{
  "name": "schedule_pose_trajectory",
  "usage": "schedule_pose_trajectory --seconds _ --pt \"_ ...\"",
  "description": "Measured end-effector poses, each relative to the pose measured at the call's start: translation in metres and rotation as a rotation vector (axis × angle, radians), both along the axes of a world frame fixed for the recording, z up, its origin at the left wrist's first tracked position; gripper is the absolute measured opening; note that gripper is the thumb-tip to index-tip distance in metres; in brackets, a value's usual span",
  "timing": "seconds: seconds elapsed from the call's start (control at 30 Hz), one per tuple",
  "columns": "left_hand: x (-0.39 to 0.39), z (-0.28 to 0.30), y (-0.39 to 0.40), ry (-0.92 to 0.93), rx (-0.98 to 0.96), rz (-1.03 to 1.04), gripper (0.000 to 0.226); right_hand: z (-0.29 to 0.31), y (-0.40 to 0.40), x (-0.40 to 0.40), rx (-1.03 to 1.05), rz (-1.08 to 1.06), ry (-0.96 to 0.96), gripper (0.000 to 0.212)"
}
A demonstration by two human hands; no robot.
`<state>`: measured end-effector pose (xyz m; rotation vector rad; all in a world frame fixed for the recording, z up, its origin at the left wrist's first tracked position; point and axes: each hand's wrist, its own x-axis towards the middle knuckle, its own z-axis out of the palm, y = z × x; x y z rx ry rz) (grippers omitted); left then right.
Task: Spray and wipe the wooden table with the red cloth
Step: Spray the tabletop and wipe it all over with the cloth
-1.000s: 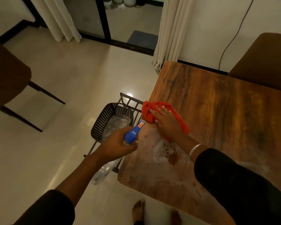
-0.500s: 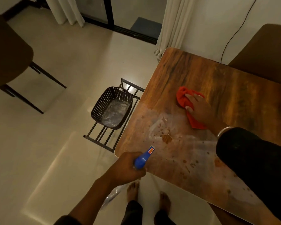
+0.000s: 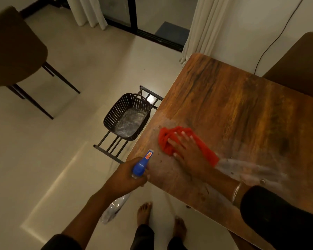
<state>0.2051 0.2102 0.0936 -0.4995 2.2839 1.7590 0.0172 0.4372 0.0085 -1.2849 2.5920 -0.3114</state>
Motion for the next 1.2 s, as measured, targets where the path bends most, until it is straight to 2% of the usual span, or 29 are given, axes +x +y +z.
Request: schedule_pose_trajectory --seconds 0.07,0.17,0.33,0.43,0.5,0.63,0.73,0.77,0.83,0.9,0.97,1.1,1.2 --pt "-0.001 -0.002 -0.006 0.007 -0.026 -0.007 0.018 -0.006 0.001 0.015 0.018 0.154 0.048 0.06" --pt "-0.001 -0.005 -0.013 0.014 -0.012 -0.013 0.018 -0.003 -0.003 -0.021 0.073 0.185 0.107 0.059" --pt "0.008 -0.01 -0.019 0.01 0.016 0.028 0.017 0.013 -0.036 -0.1 0.09 -0.278 0.039 0.057" --pt "0.01 -0.013 -0.028 0.004 0.021 0.046 0.018 0.013 -0.052 -0.088 0.057 -0.334 -0.015 0.057" --pt "0.008 -0.014 -0.036 0.008 0.004 0.065 0.018 0.007 -0.052 -0.052 0.049 -0.192 -0.023 0.058" --pt "0.0 -0.014 -0.05 0.06 0.014 0.071 0.022 -0.011 -0.023 0.034 0.081 0.268 0.053 0.058" --pt "-0.008 -0.014 -0.061 0.077 0.029 0.044 0.021 -0.013 -0.018 0.027 0.107 0.414 0.168 0.057" --pt "-0.01 -0.015 -0.065 0.079 0.028 0.042 0.021 -0.01 -0.027 0.008 0.124 0.389 0.194 0.057" --pt "-0.012 -0.017 -0.071 0.074 0.017 0.041 0.022 0.0 -0.055 -0.041 0.138 0.208 0.198 0.058" --pt "-0.01 -0.018 -0.076 0.071 0.013 0.04 0.022 0.013 -0.086 -0.091 0.143 -0.046 0.107 0.058" --pt "-0.006 -0.019 -0.079 0.066 0.019 0.03 0.021 0.019 -0.107 -0.123 0.125 -0.182 0.045 0.055" --pt "0.0 -0.02 -0.092 0.035 0.015 -0.002 0.021 0.014 -0.122 -0.099 0.061 -0.168 0.011 0.049" --pt "-0.002 -0.017 -0.1 0.029 -0.002 0.0 0.023 0.002 -0.116 -0.014 0.002 0.043 -0.012 0.05"
